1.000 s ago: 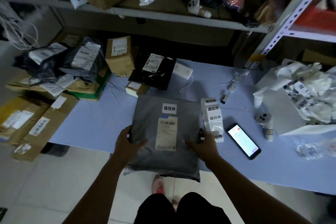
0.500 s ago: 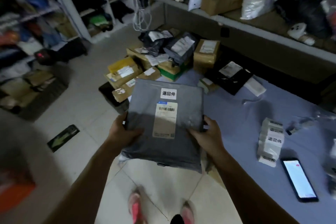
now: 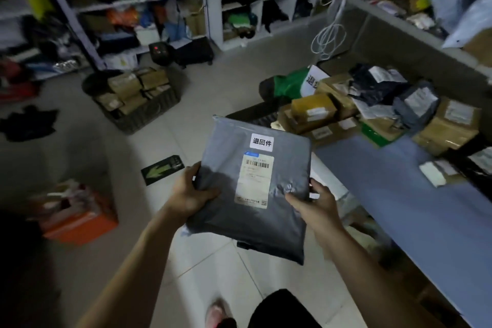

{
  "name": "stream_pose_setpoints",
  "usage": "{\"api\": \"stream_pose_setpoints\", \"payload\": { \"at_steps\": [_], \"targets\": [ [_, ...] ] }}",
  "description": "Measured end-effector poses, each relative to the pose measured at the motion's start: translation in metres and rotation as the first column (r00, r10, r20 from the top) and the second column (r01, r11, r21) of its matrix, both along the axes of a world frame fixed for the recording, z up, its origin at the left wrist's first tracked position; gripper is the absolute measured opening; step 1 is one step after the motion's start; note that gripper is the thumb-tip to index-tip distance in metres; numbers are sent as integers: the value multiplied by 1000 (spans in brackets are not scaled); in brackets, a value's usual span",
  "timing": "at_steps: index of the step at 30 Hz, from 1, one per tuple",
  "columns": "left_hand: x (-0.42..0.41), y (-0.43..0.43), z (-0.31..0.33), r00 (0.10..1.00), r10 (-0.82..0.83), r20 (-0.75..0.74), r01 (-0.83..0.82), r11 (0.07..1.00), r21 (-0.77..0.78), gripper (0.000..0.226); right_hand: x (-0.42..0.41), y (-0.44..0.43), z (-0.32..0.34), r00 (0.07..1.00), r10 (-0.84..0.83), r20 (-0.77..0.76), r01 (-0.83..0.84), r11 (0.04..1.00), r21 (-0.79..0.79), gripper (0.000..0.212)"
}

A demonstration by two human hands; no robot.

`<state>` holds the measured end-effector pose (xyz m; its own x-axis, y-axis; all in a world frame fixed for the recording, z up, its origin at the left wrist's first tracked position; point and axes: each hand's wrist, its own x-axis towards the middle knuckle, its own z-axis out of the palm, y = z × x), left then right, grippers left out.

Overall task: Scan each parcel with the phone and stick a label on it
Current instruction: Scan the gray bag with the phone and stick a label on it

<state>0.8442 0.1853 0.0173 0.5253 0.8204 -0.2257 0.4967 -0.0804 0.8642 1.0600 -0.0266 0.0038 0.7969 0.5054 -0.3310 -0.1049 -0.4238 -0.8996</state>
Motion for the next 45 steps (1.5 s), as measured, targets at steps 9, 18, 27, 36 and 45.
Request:
{"api": "stream_pose_setpoints", "payload": {
  "at_steps": [9,18,27,36,45],
  "targets": [
    [1,179,-25,995,-54,-78,52,998,-19,66,5,174,-33,998,39,-56,-40,999,-26,47],
    [102,358,-37,949,-185,-256,186,982,-21,84,85,335,-58,995,-5,-104,4,1000,-8,58],
    [241,504,-86,883,-362,-300,370,928,-33,76,179,453,-89,968,-175,-179,153,980,-131,83],
    [400,623,-141,743,-622,-248,583,783,-217,85,265,541,-140,850,-480,-215,452,876,-169,55],
    [539,666,-274,627,-674,-391,624,735,-266,84,352,587,-301,770,-602,-209,568,797,-204,55]
  ]
}}
